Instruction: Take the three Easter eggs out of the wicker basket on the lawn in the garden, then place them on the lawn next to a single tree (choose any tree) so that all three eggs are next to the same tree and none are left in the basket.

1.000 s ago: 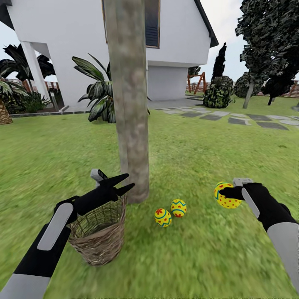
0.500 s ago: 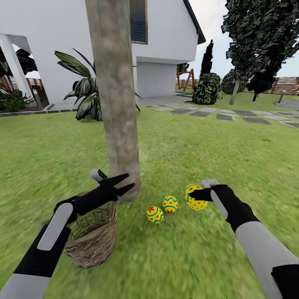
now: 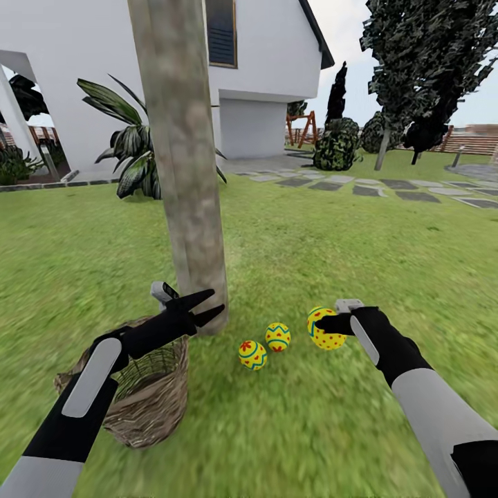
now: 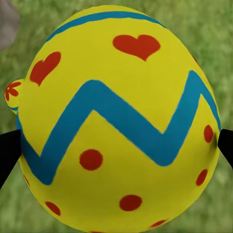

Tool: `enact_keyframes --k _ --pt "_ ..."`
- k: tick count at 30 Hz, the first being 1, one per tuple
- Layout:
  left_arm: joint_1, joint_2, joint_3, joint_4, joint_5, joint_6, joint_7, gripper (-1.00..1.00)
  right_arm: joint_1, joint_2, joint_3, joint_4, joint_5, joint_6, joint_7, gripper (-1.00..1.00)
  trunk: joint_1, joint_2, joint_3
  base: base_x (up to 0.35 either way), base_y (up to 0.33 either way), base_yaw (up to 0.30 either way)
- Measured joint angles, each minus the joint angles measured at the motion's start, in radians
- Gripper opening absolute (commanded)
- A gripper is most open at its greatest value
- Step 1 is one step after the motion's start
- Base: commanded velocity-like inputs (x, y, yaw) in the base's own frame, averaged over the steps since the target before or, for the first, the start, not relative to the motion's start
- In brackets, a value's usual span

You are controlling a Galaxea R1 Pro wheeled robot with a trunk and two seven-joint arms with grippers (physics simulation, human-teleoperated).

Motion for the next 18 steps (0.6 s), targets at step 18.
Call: enact_keyframes --k 18 --pt "0.000 0.000 -0.026 -0.001 0.001 -0.001 0.000 1.00 0.000 0.000 0.001 0.003 -0.003 0.004 0.002 -1.00 -0.004 0.002 0.020 0.000 0.000 0.034"
